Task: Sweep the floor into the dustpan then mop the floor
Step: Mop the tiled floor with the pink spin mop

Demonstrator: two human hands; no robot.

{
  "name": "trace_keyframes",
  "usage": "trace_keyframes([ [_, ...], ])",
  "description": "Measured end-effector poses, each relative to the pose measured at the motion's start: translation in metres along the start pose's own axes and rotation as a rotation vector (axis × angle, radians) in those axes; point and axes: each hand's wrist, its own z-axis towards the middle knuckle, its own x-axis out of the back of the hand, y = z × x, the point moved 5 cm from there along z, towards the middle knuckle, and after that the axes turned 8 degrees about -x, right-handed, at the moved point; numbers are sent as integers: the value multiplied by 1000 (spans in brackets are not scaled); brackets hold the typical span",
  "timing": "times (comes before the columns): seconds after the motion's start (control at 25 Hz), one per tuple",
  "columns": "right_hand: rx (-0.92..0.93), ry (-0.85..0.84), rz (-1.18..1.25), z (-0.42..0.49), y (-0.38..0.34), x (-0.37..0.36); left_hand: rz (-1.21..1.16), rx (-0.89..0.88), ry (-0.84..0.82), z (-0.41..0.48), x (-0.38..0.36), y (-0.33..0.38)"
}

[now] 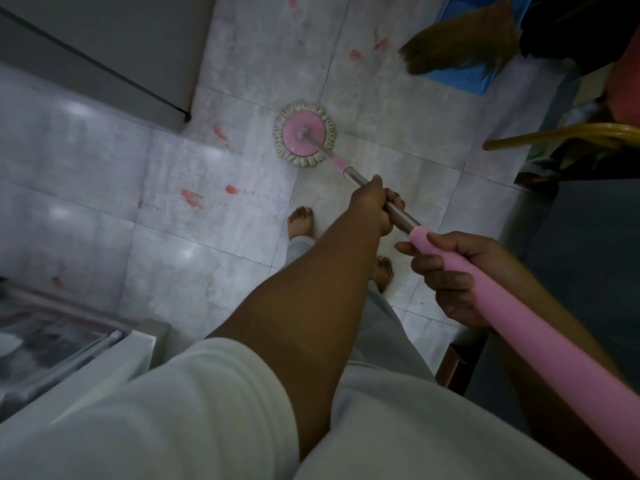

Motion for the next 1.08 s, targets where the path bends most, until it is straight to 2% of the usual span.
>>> trace_keyframes([
  [0.2, 19, 3, 45, 39, -25, -8, 82, -58, 0, 30, 1, 42],
  [0.36, 15, -29, 58, 92, -60, -39, 58, -131, 23, 63, 6, 108],
  [0.56, 3, -36, -113, 153, -116, -84, 155, -228, 79, 101, 12, 196],
  [0.68, 0, -54, -143, 170, -144, -97, 225, -228, 101, 116, 6, 228],
  [0.88, 13, -62, -73, 161, -140, -81, 233, -213, 88, 121, -3, 210],
  [1.08, 24, -26, -22, 112, -96, -38, 110, -157, -2, 94, -6, 135],
])
